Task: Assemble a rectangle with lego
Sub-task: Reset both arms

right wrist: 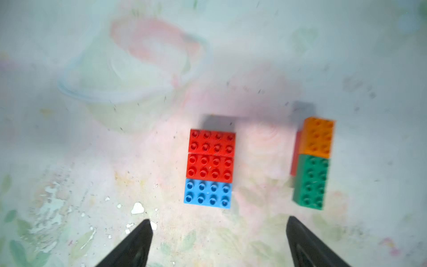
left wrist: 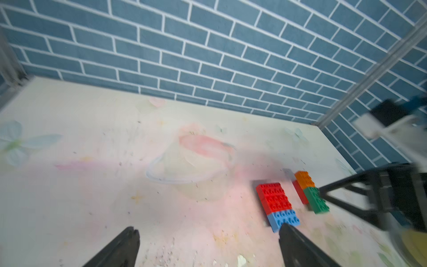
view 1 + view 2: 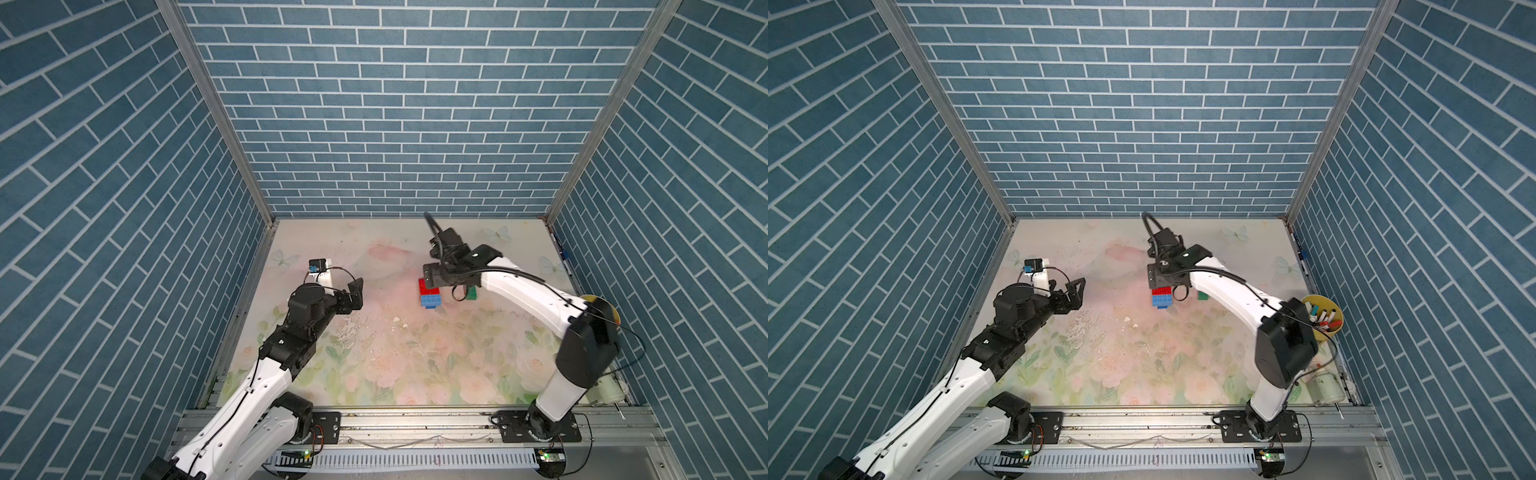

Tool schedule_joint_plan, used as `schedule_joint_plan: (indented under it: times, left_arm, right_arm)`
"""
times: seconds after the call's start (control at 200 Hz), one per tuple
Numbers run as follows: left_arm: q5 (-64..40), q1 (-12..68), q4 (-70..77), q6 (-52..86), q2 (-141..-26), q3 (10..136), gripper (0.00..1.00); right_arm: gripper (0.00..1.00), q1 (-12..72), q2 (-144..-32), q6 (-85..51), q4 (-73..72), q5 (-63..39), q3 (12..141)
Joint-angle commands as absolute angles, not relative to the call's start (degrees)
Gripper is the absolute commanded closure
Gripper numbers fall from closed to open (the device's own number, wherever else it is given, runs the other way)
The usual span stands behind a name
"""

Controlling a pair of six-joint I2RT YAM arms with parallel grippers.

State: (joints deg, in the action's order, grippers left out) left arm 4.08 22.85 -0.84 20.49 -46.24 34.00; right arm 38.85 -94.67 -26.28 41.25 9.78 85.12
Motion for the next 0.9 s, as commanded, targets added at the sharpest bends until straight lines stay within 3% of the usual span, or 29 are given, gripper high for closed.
schedule_joint_plan:
  times: [0.0,0.165,0.33,0.465,0.655,0.895]
  left_arm:
    - [17.60,22.42,8.62,12.35,-47.18,35.18,0.00]
    - [25.09,20.81,22.06,0.13,-56.08,29.81,0.00]
    - [25.69,15.70,33.56,0.22,-68.05,24.17,0.00]
    - [24.06,13.91,44.58,-0.52,-72.08,20.56,0.00]
    - [20.08,12.76,55.44,-4.56,-80.79,19.37,0.00]
    - [12.26,9.50,62.66,-5.95,-84.02,17.12,0.00]
  right_arm:
    - [0.10,29.76,-86.81,-14.75,39.21,7.60,82.02]
    - [0.11,11.60,-78.06,-11.07,27.63,0.40,68.60]
    - [0.12,2.51,-73.92,-10.57,4.70,3.23,47.53]
    - [0.11,-0.41,-76.96,-9.22,-9.46,3.83,37.89]
    - [0.14,-1.92,-85.29,-5.65,-21.94,2.14,34.62]
    - [0.19,-2.72,-82.12,-2.10,-28.01,-4.69,30.20]
